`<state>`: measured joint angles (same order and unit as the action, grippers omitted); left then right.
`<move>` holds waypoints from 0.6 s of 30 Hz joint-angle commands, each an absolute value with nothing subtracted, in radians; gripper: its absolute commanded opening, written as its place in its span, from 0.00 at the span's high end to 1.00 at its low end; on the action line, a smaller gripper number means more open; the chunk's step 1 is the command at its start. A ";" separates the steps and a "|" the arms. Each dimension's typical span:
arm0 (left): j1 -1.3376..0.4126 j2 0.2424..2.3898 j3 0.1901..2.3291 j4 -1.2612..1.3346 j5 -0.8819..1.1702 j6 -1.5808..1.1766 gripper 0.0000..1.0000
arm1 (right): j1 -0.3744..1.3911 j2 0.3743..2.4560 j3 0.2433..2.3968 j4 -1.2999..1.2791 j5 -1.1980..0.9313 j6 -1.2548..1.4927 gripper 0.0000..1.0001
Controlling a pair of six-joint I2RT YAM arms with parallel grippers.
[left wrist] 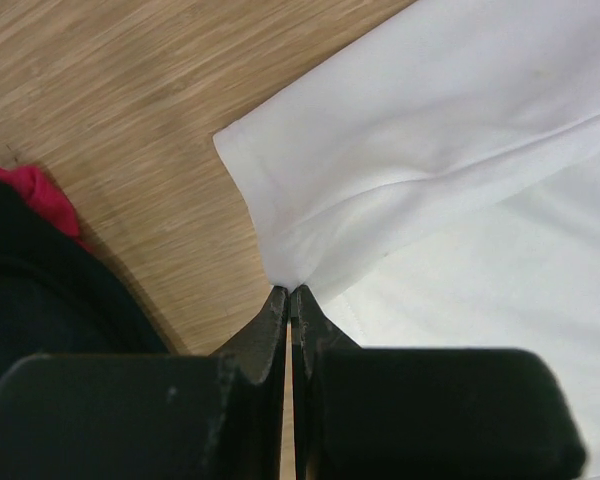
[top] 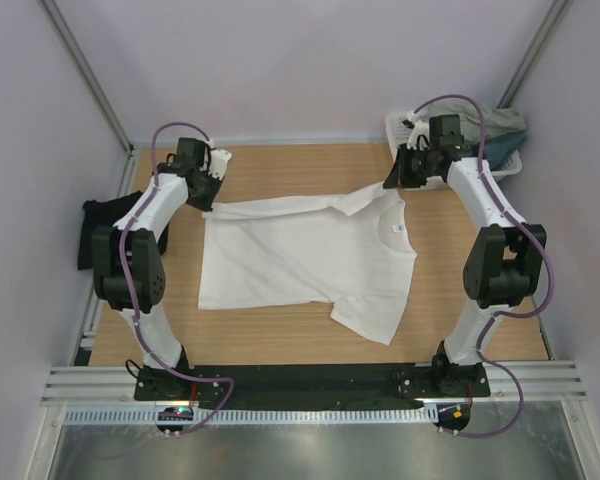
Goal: Fold and stack the t-shirts
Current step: Fold the tshirt
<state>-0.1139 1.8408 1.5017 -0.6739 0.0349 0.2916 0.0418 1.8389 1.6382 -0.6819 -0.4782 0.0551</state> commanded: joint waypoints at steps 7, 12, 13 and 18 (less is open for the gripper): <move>-0.117 1.775 1.471 -0.666 0.015 0.316 1.00 | 0.055 1.687 1.517 -0.675 -0.509 0.090 0.99; -0.117 1.752 1.427 -0.666 0.011 0.314 1.00 | 0.064 1.634 1.434 -0.678 -0.517 0.106 0.99; -0.117 1.747 1.417 -0.666 0.014 0.313 1.00 | 0.067 1.629 1.425 -0.678 -0.517 0.106 0.99; -0.115 1.746 1.382 -0.672 0.015 0.304 1.00 | 0.072 1.606 1.370 -0.660 -0.515 0.113 0.99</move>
<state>-0.1139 1.7863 1.3941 -0.6739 0.0200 0.2970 0.0650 1.6600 1.3876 -0.6823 -0.5003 0.0921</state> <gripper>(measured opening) 0.005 0.025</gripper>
